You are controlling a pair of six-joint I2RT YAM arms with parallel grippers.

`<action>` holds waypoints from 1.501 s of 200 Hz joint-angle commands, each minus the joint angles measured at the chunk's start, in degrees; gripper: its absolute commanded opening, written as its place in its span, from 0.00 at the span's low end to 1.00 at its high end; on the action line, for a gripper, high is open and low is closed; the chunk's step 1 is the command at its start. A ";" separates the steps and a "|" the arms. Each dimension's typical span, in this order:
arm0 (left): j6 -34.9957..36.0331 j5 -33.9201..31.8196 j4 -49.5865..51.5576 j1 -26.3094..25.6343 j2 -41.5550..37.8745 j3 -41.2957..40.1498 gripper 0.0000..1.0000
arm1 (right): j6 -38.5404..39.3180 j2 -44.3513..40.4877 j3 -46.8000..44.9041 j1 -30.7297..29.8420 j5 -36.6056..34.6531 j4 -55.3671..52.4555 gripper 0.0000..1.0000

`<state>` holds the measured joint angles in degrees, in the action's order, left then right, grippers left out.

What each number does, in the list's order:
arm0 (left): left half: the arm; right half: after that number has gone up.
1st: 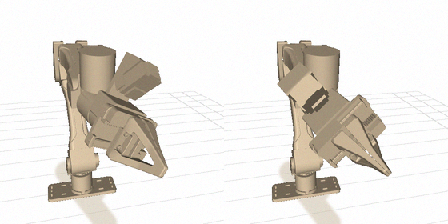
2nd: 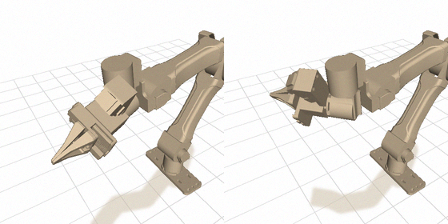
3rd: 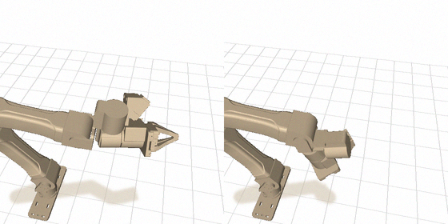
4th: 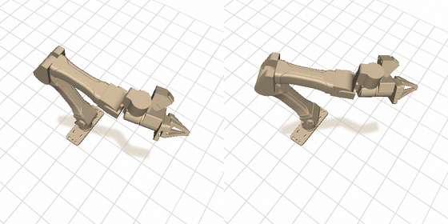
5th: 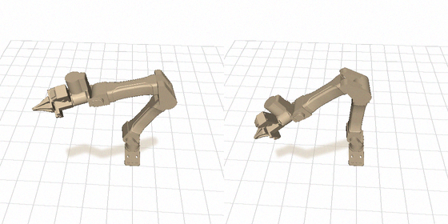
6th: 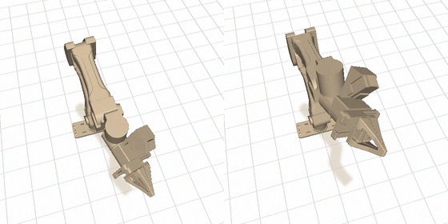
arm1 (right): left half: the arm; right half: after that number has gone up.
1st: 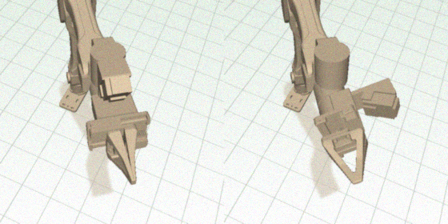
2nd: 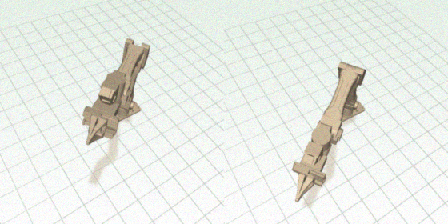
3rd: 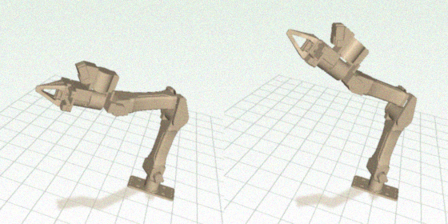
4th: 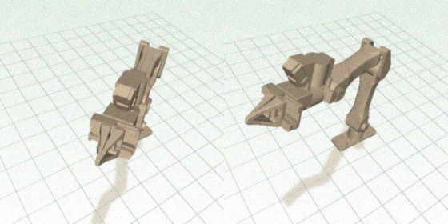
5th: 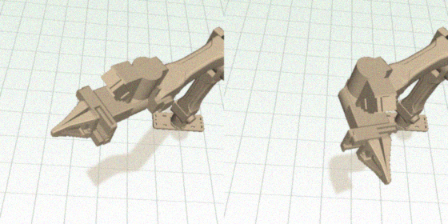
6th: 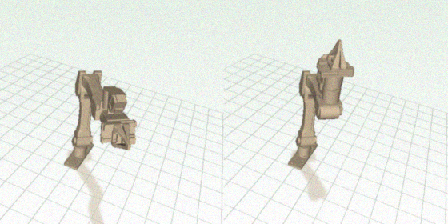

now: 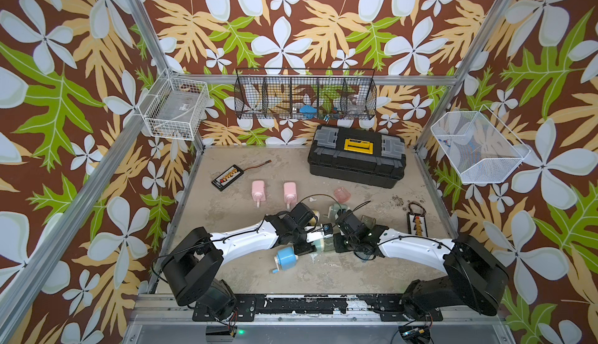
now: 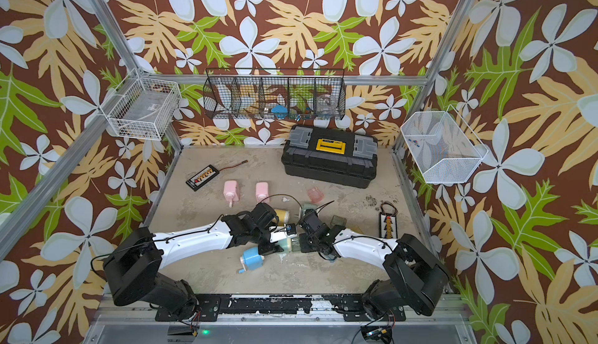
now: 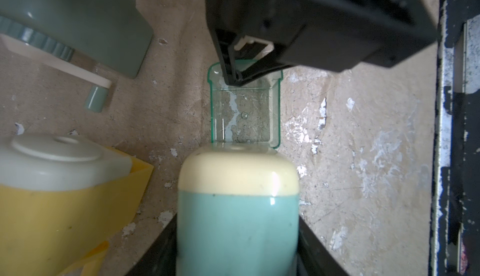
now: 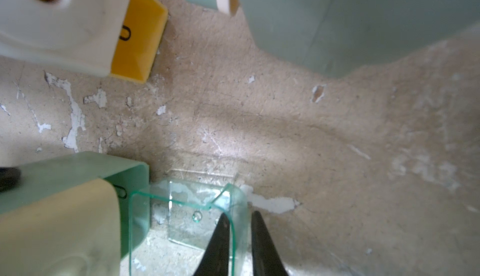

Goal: Put the tray back into the pencil sharpener
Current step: Close the container of the pencil sharpener.

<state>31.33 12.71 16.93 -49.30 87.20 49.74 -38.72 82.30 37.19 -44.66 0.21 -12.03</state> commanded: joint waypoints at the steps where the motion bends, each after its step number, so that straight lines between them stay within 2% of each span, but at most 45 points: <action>1: -0.57 0.20 -1.24 -0.11 -0.12 0.09 0.47 | -0.27 -0.30 0.12 -0.04 0.13 0.56 0.18; 56: -0.66 -0.13 -0.99 -0.47 0.79 0.70 0.47 | -1.27 -0.17 -0.71 -0.06 2.87 3.15 0.12; 191: -0.39 1.68 0.16 -0.71 1.95 1.35 0.46 | -3.71 0.58 0.95 -1.01 1.43 3.39 0.12; 240: -0.60 0.56 -0.12 -0.71 2.23 1.33 0.46 | -5.64 -0.89 -1.97 -0.91 7.95 9.36 0.13; 300: -0.44 -0.17 -0.51 -0.71 1.84 0.54 0.45 | -7.66 -5.75 -7.49 1.16 12.20 15.32 0.18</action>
<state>30.72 12.93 16.38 -49.91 88.84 50.81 -44.88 78.04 30.85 -43.99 5.93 -2.17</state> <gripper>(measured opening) 0.583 0.180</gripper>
